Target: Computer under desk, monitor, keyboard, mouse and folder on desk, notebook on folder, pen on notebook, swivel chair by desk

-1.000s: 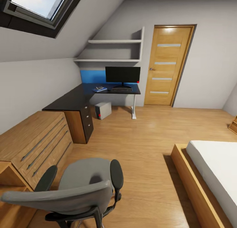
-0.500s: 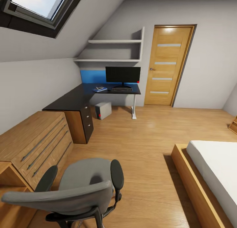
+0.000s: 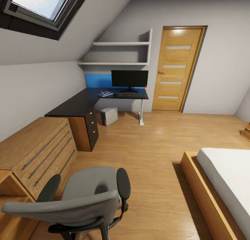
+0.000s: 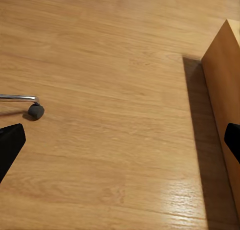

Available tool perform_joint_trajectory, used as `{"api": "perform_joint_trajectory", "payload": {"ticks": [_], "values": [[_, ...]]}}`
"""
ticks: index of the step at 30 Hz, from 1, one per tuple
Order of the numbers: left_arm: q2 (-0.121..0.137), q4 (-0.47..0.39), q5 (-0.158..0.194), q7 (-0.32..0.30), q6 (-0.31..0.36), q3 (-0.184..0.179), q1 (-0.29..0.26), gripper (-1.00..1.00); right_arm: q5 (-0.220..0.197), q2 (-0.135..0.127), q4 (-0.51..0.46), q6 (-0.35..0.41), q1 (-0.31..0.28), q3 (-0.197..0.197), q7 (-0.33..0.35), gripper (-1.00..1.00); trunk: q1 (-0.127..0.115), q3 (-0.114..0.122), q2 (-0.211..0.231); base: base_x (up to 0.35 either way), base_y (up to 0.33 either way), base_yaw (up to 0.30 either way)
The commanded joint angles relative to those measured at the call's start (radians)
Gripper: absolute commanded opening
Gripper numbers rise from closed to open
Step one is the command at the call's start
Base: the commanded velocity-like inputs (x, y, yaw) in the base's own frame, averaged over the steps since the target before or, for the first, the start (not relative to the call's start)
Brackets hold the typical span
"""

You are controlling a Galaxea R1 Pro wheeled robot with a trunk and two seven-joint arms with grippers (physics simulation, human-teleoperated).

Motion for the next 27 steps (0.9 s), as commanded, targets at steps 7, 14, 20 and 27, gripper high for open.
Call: {"api": "perform_joint_trajectory", "payload": {"ticks": [7, 14, 20, 27], "values": [[-0.001, 0.001, 0.005, 0.005, -0.001, -0.009, -0.001, 1.0, 0.01, 0.0, 0.002, -0.002, -0.001, 0.003, -0.011, 1.0, 0.0, -0.001, -0.001, 0.0, 0.077, 0.0], [-0.001, 0.001, 0.005, 0.005, -0.002, -0.009, -0.001, 1.0, 0.01, 0.001, 0.002, -0.002, -0.001, 0.003, -0.011, 1.0, 0.0, -0.001, -0.001, 0.0, 0.115, 0.0], [0.0, 0.001, 0.005, 0.005, -0.001, -0.009, -0.001, 1.0, 0.01, 0.001, 0.002, -0.002, -0.001, 0.004, -0.011, 1.0, 0.0, -0.001, -0.001, 0.0, 0.027, 0.0], [-0.001, 0.001, 0.005, 0.005, -0.001, -0.009, -0.001, 1.0, 0.01, 0.001, 0.002, -0.002, -0.001, 0.004, -0.011, 1.0, 0.0, -0.001, -0.001, 0.0, 0.071, 0.0]]}}
